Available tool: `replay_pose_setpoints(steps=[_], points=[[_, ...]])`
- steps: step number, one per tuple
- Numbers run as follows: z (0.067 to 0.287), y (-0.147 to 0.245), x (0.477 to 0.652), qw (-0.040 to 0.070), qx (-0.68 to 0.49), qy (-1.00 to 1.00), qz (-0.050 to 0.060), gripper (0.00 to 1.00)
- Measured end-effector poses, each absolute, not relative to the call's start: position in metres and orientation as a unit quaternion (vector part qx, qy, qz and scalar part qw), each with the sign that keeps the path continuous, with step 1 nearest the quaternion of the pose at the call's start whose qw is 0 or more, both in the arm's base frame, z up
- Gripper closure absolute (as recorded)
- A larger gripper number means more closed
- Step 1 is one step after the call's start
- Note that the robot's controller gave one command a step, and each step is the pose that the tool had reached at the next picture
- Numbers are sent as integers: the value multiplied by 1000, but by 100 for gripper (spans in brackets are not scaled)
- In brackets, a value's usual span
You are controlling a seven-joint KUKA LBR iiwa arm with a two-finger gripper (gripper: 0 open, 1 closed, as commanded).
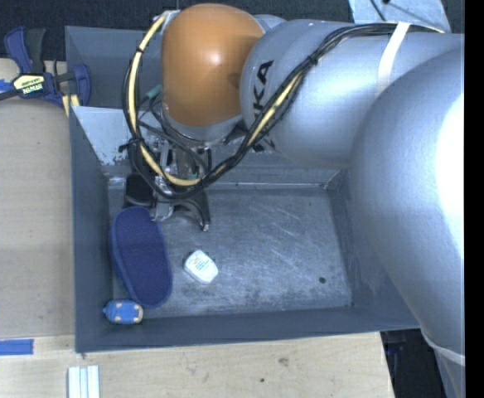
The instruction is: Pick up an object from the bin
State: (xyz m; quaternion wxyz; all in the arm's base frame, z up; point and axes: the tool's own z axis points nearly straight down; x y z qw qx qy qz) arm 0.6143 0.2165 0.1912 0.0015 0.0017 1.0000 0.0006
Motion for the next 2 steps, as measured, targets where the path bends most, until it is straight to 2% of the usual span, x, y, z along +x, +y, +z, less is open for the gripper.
replay_pose_setpoints(steps=[1, 2], points=[[123, 145, 611, -2, 48, 999, -2, 0], [67, 126, 618, -1, 89, 996, -1, 0]])
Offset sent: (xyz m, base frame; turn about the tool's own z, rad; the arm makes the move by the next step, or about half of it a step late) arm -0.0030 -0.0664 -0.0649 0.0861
